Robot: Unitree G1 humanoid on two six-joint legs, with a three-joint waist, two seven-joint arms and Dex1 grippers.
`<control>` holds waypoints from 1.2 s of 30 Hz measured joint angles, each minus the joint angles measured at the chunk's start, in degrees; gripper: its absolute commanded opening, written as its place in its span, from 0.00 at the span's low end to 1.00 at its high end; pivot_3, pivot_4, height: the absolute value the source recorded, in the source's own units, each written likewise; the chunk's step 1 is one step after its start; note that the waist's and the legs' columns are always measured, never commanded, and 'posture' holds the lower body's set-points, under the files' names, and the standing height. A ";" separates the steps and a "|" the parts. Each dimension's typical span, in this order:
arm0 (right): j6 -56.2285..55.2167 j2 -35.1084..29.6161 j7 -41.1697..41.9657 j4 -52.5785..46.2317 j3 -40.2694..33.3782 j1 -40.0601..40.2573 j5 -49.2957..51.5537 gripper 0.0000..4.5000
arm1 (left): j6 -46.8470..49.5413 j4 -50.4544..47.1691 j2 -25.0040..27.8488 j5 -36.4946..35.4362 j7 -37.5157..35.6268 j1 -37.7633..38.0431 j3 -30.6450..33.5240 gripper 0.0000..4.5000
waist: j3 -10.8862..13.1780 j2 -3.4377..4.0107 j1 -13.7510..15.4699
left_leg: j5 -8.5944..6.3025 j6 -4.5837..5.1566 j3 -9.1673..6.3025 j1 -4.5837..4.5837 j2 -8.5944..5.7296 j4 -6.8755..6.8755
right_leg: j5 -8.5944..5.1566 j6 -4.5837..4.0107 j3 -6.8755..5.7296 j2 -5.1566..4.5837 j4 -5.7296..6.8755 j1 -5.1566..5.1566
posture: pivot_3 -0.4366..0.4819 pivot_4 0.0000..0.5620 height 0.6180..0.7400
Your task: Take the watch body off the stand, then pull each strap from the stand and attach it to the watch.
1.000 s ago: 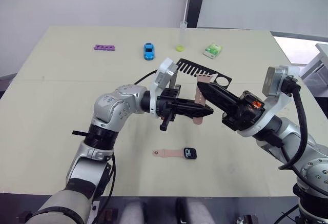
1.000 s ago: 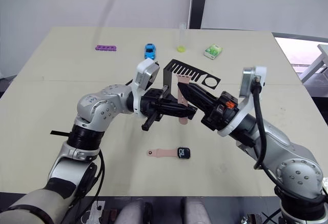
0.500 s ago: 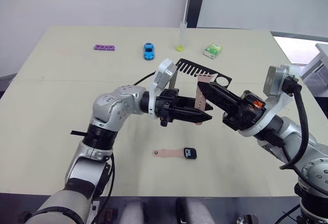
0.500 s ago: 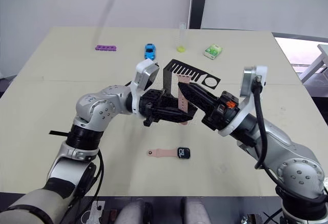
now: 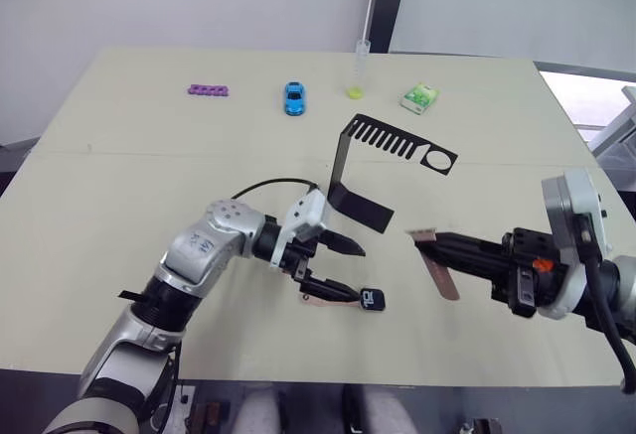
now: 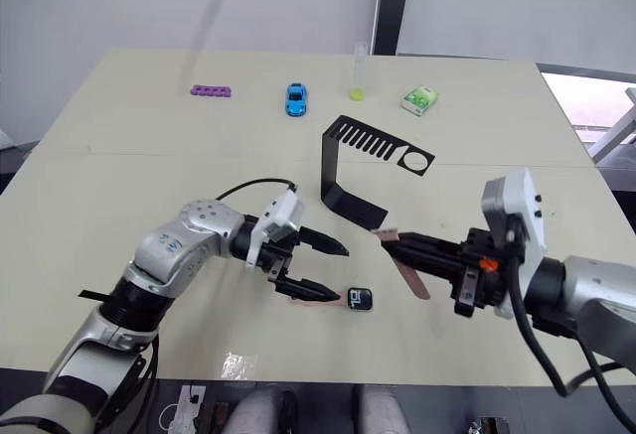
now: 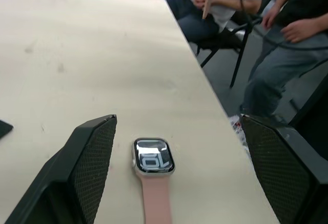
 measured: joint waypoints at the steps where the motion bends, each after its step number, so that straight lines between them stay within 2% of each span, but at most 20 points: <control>1: -0.35 -0.62 2.77 -0.52 -0.17 1.87 -3.04 0.00 | -0.58 -0.59 -0.53 1.22 1.26 0.58 -0.57 0.92 | 0.00 0.00 0.24 | 0.00 0.00 0.00 0.01 -0.01 0.00 | 0.00 0.00 0.00 0.00 0.00 0.02 | 0.48 0.27 1.00; 6: -4.35 -0.89 12.31 -1.11 0.18 9.01 -17.38 0.00 | 0.30 -3.31 -1.52 3.85 5.59 3.99 -2.20 0.92 | 0.01 -0.02 0.64 | 0.05 -0.04 0.01 0.08 -0.02 0.01 | 0.00 0.00 0.04 0.02 0.12 0.01 | 0.48 0.27 1.00; 12: -9.60 1.53 17.66 -1.14 1.26 14.37 -28.46 0.00 | 2.53 -6.23 -0.93 5.92 8.94 6.38 -2.79 0.92 | 0.01 -0.02 0.70 | 0.10 -0.02 0.01 0.18 -0.08 -0.01 | 0.00 0.00 0.08 0.02 0.20 0.06 | 0.48 0.27 1.00; 18: -10.98 3.53 18.51 -1.13 2.61 15.66 -32.77 0.00 | 3.49 -9.08 -2.66 9.92 14.00 10.22 -7.21 0.92 | 0.01 -0.03 0.76 | 0.11 -0.05 0.01 0.20 -0.09 0.02 | 0.00 0.00 0.09 0.01 0.24 0.07 | 0.48 0.27 1.00; 23: -11.18 3.59 19.08 -1.14 2.65 15.78 -34.25 0.00 | 3.23 -9.12 -3.80 14.45 18.63 10.36 -8.94 0.92 | 0.01 -0.03 0.77 | 0.11 -0.05 0.01 0.20 -0.11 0.02 | 0.00 0.00 0.10 0.01 0.27 0.06 | 0.48 0.27 1.00; 36: -11.20 5.07 19.11 -0.49 4.53 14.99 -35.08 0.00 | 3.14 -8.06 -6.05 16.39 19.97 10.32 -8.98 0.92 | 0.00 -0.04 0.80 | 0.12 -0.05 0.02 0.22 -0.14 0.06 | 0.00 0.00 0.11 0.01 0.36 0.06 | 0.48 0.27 1.00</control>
